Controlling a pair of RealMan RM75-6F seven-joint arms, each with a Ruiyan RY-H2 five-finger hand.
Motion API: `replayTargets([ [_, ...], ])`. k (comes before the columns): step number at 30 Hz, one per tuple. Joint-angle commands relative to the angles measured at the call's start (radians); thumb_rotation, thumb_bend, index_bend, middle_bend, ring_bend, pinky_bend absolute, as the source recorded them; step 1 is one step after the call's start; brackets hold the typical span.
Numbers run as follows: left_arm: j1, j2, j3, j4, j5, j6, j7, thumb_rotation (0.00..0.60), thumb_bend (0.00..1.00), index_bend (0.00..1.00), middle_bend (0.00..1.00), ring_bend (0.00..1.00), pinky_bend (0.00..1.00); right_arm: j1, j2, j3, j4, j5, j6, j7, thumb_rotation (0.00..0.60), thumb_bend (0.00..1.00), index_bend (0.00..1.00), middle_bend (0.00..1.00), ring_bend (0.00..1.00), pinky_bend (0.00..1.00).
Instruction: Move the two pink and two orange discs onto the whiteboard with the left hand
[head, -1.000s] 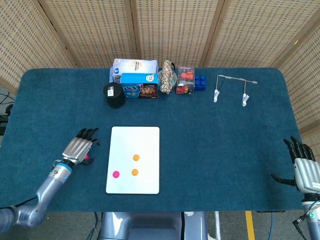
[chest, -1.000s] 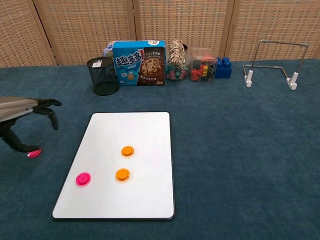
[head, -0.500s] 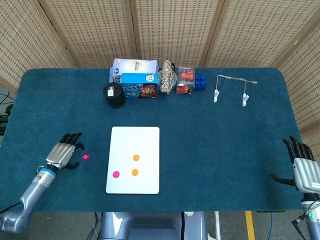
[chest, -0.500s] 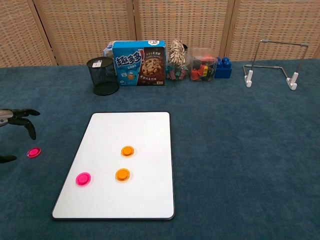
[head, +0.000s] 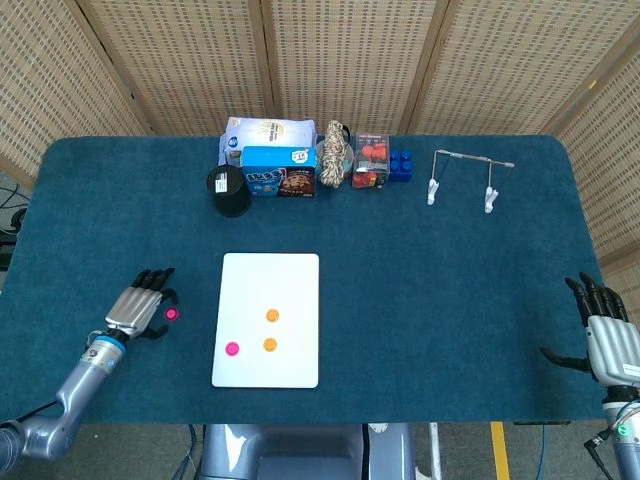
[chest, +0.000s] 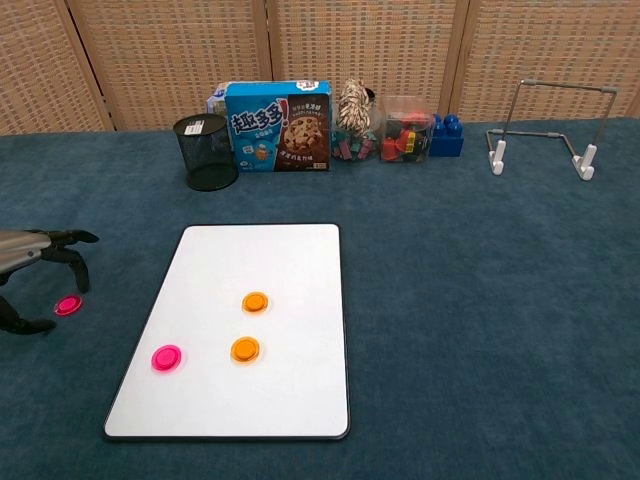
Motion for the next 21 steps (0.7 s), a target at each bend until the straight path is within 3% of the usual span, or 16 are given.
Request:
replayTargets([
  [1, 0.001, -0.003, -0.003, 0.002, 0.002, -0.003, 0.0, 0.6, 0.31, 0.44, 0.0, 0.0, 0.0, 0.0, 0.0, 0.0, 0.0, 0.0, 0.0, 0.0, 0.6, 0.04, 0.0, 0.0, 0.0, 0.0],
  [4, 0.005, -0.01, -0.008, 0.01, 0.0, 0.002, 0.011, 0.6, 0.32, 0.53, 0.0, 0.0, 0.0, 0.0, 0.0, 0.0, 0.001, 0.0, 0.0, 0.0, 0.6, 0.04, 0.0, 0.0, 0.0, 0.0],
  [7, 0.007, -0.009, -0.014, 0.009, -0.005, 0.002, 0.018, 0.6, 0.33, 0.55, 0.0, 0.0, 0.0, 0.0, 0.0, 0.0, 0.001, 0.0, -0.001, 0.001, 0.6, 0.04, 0.0, 0.0, 0.0, 0.0],
  [14, 0.007, 0.005, -0.032, -0.015, -0.004, 0.002, 0.018, 0.6, 0.34, 0.57, 0.0, 0.0, 0.0, 0.0, 0.0, -0.001, 0.0, -0.001, 0.0, 0.001, 0.6, 0.04, 0.0, 0.0, 0.0, 0.0],
  [21, -0.035, 0.034, -0.078, -0.111, 0.003, -0.001, 0.058, 0.6, 0.33, 0.57, 0.0, 0.0, 0.0, 0.0, 0.0, 0.0, -0.001, 0.0, 0.0, -0.001, 0.6, 0.04, 0.0, 0.0, 0.0, 0.0],
])
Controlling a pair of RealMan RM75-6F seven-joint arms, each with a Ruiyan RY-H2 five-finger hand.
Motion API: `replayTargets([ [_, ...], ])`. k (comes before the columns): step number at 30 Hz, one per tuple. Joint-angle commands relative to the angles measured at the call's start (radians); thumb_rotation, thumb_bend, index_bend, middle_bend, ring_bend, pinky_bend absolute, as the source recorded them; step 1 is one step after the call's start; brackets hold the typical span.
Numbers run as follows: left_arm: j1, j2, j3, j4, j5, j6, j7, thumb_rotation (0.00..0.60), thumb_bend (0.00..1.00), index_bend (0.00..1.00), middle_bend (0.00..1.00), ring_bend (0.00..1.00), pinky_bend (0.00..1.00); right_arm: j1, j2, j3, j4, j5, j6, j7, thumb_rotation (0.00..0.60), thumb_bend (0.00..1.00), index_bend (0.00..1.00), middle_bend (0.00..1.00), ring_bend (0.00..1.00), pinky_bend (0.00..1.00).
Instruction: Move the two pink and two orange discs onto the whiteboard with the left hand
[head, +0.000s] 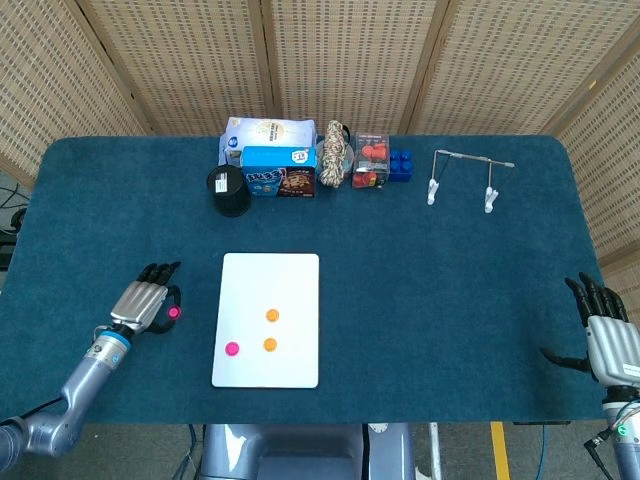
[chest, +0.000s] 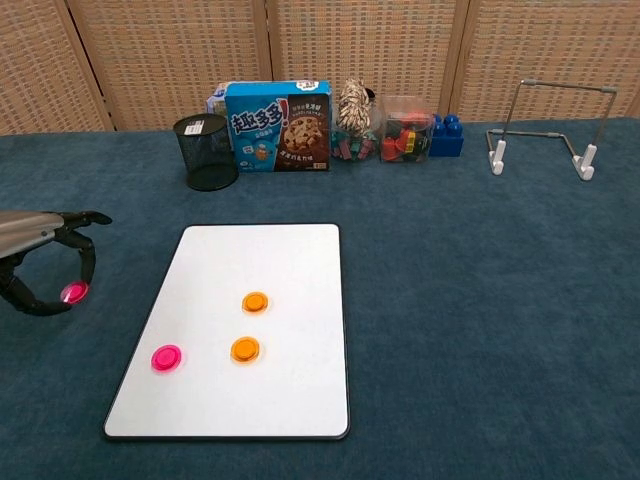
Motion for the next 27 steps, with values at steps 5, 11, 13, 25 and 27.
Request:
replayTargets([
  [5, -0.084, -0.021, -0.062, -0.102, -0.079, -0.048, 0.133, 0.6, 0.33, 0.57, 0.0, 0.0, 0.0, 0.0, 0.0, 0.001, -0.001, 0.002, -0.001, -0.001, 0.6, 0.04, 0.0, 0.0, 0.0, 0.0],
  [11, -0.126, -0.067, -0.069, -0.139, -0.163, -0.054, 0.241, 0.6, 0.33, 0.57, 0.0, 0.0, 0.0, -0.001, 0.0, 0.001, 0.0, 0.005, 0.0, 0.0, 0.6, 0.04, 0.0, 0.0, 0.0, 0.0],
  [13, -0.133, -0.072, -0.068, -0.155, -0.19, -0.05, 0.27, 0.6, 0.33, 0.57, 0.0, 0.0, 0.0, -0.001, 0.0, 0.001, 0.0, 0.005, 0.0, 0.0, 0.6, 0.04, 0.0, 0.0, 0.0, 0.0],
  [25, -0.17, -0.098, -0.05, -0.191, -0.292, -0.022, 0.37, 0.6, 0.33, 0.57, 0.0, 0.0, 0.0, -0.001, 0.001, 0.001, 0.0, 0.004, 0.0, 0.003, 0.6, 0.04, 0.0, 0.0, 0.0, 0.0],
  [27, -0.173, -0.102, -0.045, -0.189, -0.303, -0.02, 0.378, 0.6, 0.33, 0.57, 0.0, 0.0, 0.0, -0.001, 0.001, 0.001, 0.001, 0.003, -0.001, 0.004, 0.6, 0.04, 0.0, 0.0, 0.0, 0.0],
])
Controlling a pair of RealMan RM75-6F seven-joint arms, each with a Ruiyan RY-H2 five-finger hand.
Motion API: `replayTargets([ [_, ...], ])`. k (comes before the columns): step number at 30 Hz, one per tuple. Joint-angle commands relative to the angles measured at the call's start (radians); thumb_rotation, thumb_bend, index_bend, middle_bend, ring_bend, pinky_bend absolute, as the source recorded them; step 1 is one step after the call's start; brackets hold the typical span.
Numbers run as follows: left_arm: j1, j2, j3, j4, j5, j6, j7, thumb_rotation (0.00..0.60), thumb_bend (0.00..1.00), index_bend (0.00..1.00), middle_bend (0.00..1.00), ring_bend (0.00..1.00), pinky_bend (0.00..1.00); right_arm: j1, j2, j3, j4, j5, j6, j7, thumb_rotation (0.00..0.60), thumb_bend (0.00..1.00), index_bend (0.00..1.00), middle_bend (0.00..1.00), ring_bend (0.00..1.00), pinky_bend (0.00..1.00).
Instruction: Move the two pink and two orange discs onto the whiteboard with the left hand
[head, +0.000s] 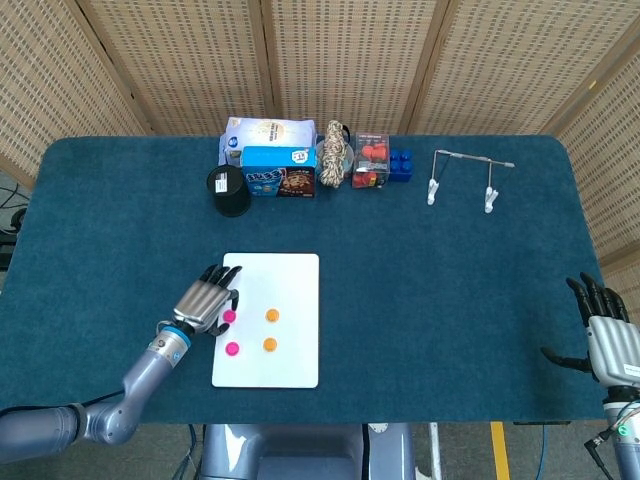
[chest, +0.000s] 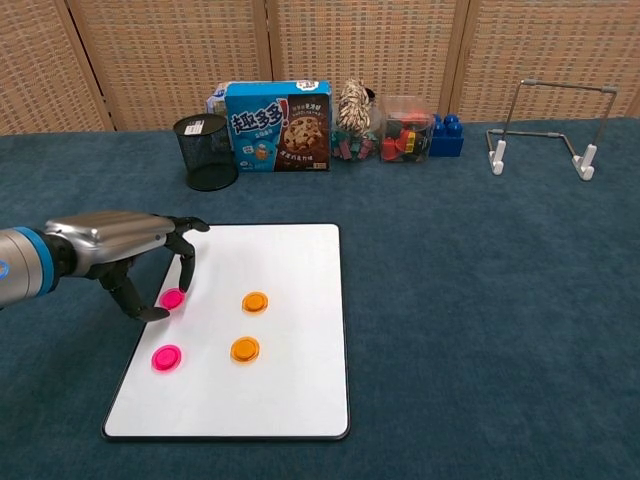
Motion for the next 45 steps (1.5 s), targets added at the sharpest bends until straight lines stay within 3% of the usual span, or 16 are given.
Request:
replayTargets([
  [1, -0.005, -0.006, 0.007, 0.003, -0.012, 0.003, 0.006, 0.6, 0.33, 0.57, 0.0, 0.0, 0.0, 0.0, 0.0, 0.0, 0.001, 0.0, -0.001, 0.0, 0.6, 0.04, 0.0, 0.0, 0.0, 0.0],
  [23, -0.017, -0.044, 0.02, 0.043, -0.002, 0.022, -0.019, 0.6, 0.32, 0.56, 0.0, 0.0, 0.0, -0.001, 0.001, 0.0, 0.0, -0.001, -0.001, 0.006, 0.6, 0.04, 0.0, 0.0, 0.0, 0.0],
  [32, -0.021, -0.032, 0.028, 0.031, -0.015, 0.022, -0.01, 0.6, 0.31, 0.47, 0.0, 0.0, 0.0, -0.001, 0.001, 0.0, 0.001, -0.001, 0.0, 0.006, 0.6, 0.04, 0.0, 0.0, 0.0, 0.0],
  [39, -0.025, -0.018, 0.03, 0.014, -0.027, 0.028, -0.002, 0.6, 0.3, 0.21, 0.0, 0.0, 0.0, -0.001, 0.001, 0.0, 0.001, -0.002, 0.002, 0.005, 0.6, 0.04, 0.0, 0.0, 0.0, 0.0],
  [45, -0.016, 0.023, 0.019, -0.044, 0.002, 0.058, -0.029, 0.6, 0.3, 0.17, 0.0, 0.0, 0.0, -0.001, 0.001, 0.0, 0.002, -0.001, 0.001, 0.007, 0.6, 0.04, 0.0, 0.0, 0.0, 0.0],
])
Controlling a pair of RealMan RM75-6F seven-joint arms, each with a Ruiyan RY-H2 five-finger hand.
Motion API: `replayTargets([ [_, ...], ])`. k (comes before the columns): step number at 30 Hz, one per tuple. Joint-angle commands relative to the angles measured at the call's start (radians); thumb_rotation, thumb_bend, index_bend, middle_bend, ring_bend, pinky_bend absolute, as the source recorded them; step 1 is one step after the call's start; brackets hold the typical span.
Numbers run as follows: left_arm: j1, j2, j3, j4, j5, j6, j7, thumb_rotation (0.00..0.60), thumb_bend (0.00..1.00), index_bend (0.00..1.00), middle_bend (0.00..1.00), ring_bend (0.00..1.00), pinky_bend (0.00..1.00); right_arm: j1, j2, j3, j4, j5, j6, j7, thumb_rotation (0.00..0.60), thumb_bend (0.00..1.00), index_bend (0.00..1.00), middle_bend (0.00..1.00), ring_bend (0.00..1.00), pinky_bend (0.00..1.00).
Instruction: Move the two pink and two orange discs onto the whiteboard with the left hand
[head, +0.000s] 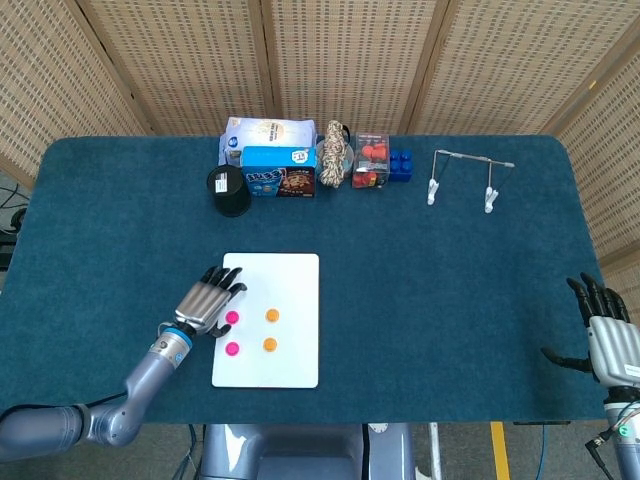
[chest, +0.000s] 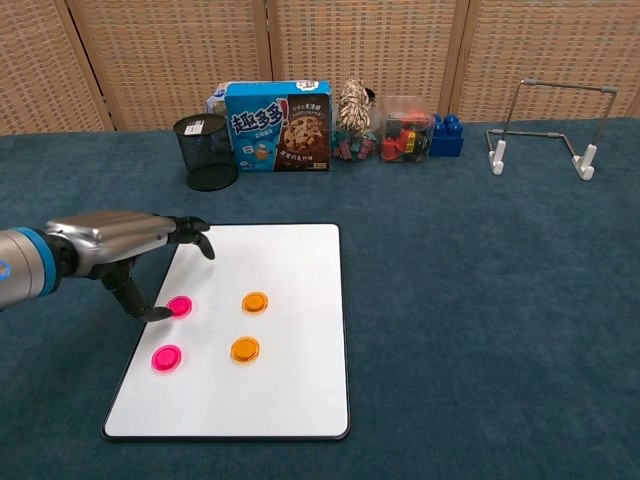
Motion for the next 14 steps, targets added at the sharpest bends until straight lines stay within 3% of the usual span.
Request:
replayTargets([
  [1, 0.015, 0.042, -0.008, -0.05, 0.041, 0.032, -0.032, 0.6, 0.3, 0.16, 0.0, 0.0, 0.0, 0.0, 0.0, 0.0, 0.001, 0.0, 0.0, 0.001, 0.6, 0.04, 0.0, 0.0, 0.0, 0.0],
  [8, 0.136, 0.24, 0.024, -0.214, 0.227, 0.206, -0.15, 0.6, 0.27, 0.09, 0.0, 0.0, 0.0, -0.001, -0.002, 0.0, 0.003, -0.007, 0.007, 0.0, 0.6, 0.04, 0.0, 0.0, 0.0, 0.0],
  [14, 0.3, 0.34, 0.074, -0.237, 0.344, 0.435, -0.222, 0.6, 0.07, 0.0, 0.0, 0.0, 0.0, -0.003, -0.009, 0.003, 0.006, -0.011, 0.021, -0.011, 0.6, 0.04, 0.0, 0.0, 0.0, 0.0],
])
